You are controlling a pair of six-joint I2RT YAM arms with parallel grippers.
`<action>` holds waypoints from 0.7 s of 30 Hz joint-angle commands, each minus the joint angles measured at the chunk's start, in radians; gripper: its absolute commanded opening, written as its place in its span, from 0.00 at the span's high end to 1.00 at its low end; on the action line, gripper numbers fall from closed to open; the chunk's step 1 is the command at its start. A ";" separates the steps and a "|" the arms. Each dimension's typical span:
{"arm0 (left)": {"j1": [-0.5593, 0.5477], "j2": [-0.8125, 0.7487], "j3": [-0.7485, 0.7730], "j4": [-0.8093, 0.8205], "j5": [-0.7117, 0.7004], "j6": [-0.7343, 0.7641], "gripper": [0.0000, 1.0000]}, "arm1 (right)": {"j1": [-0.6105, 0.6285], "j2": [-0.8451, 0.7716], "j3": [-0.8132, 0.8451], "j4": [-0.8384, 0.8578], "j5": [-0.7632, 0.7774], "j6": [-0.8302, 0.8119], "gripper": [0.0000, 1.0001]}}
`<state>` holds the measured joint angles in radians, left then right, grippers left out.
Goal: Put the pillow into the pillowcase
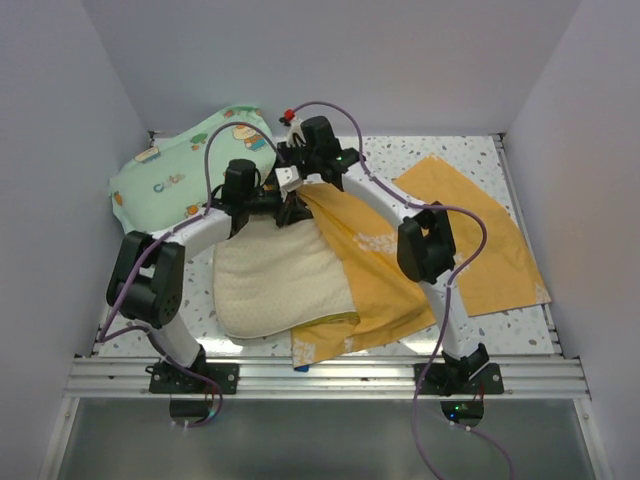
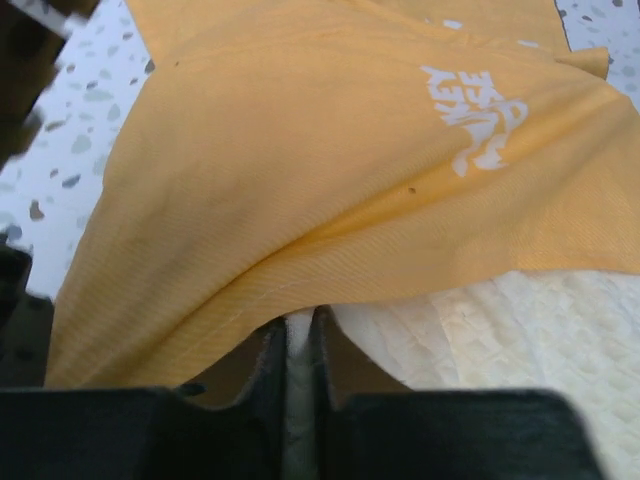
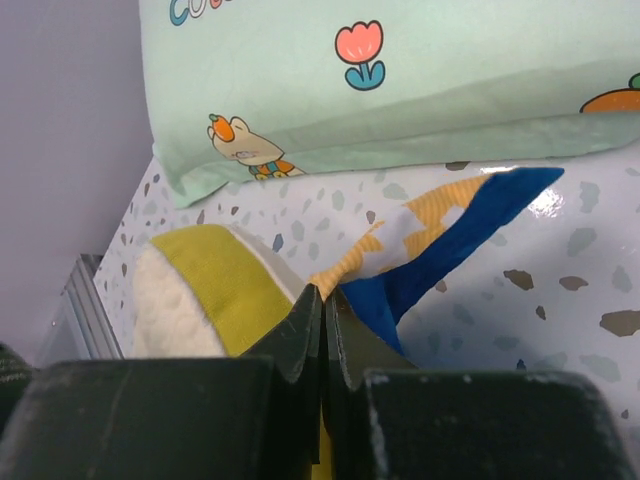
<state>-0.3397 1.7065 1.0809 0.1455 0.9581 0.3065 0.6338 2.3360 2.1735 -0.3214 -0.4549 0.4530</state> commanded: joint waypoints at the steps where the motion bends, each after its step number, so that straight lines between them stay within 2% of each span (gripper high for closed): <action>1: 0.025 -0.034 -0.046 0.108 -0.027 -0.153 0.78 | 0.015 -0.009 0.055 0.150 -0.057 0.021 1.00; 2: 0.036 -0.051 -0.023 -0.052 -0.032 -0.100 0.67 | 0.014 0.018 0.119 0.122 -0.082 0.000 0.97; 3: 0.048 -0.068 0.009 -0.187 -0.035 -0.008 0.57 | 0.012 0.025 0.158 -0.016 -0.087 -0.064 0.80; 4: 0.050 -0.094 0.054 -0.298 -0.044 0.199 0.40 | 0.004 0.011 0.163 -0.046 -0.122 -0.097 0.57; 5: 0.053 -0.161 0.057 -0.469 -0.100 0.286 0.25 | -0.008 -0.066 0.110 -0.095 -0.123 -0.131 0.26; 6: 0.059 -0.201 0.045 -0.535 -0.125 0.425 0.01 | -0.037 -0.108 0.073 -0.123 -0.113 -0.204 0.05; 8: 0.062 -0.313 0.016 -0.694 -0.189 0.541 0.00 | -0.080 -0.241 -0.033 -0.230 -0.087 -0.269 0.01; 10: 0.039 -0.381 -0.045 -0.733 -0.246 0.580 0.00 | -0.158 -0.341 -0.134 -0.296 -0.026 -0.358 0.01; 11: 0.006 -0.427 -0.064 -0.780 -0.290 0.588 0.00 | -0.183 -0.389 -0.252 -0.353 0.014 -0.403 0.01; 12: -0.021 -0.444 -0.111 -0.793 -0.314 0.580 0.00 | -0.222 -0.493 -0.318 -0.376 0.069 -0.507 0.01; 13: -0.039 -0.471 -0.137 -0.804 -0.326 0.569 0.00 | -0.242 -0.536 -0.446 -0.402 0.105 -0.549 0.02; 15: -0.088 -0.487 -0.218 -0.793 -0.343 0.524 0.00 | -0.307 -0.665 -0.574 -0.462 0.156 -0.644 0.04; 17: -0.151 -0.492 -0.265 -0.750 -0.384 0.479 0.00 | -0.333 -0.733 -0.729 -0.528 0.200 -0.700 0.05; 19: -0.174 -0.493 -0.321 -0.709 -0.400 0.405 0.00 | -0.365 -0.803 -0.847 -0.556 0.222 -0.750 0.11; 21: -0.217 -0.499 -0.354 -0.675 -0.407 0.349 0.01 | -0.368 -0.825 -0.905 -0.576 0.222 -0.772 0.14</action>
<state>-0.5217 1.2160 0.7647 -0.5480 0.6037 0.7406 0.2382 1.5021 1.3590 -0.7788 -0.2726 -0.1848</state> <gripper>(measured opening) 0.992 0.871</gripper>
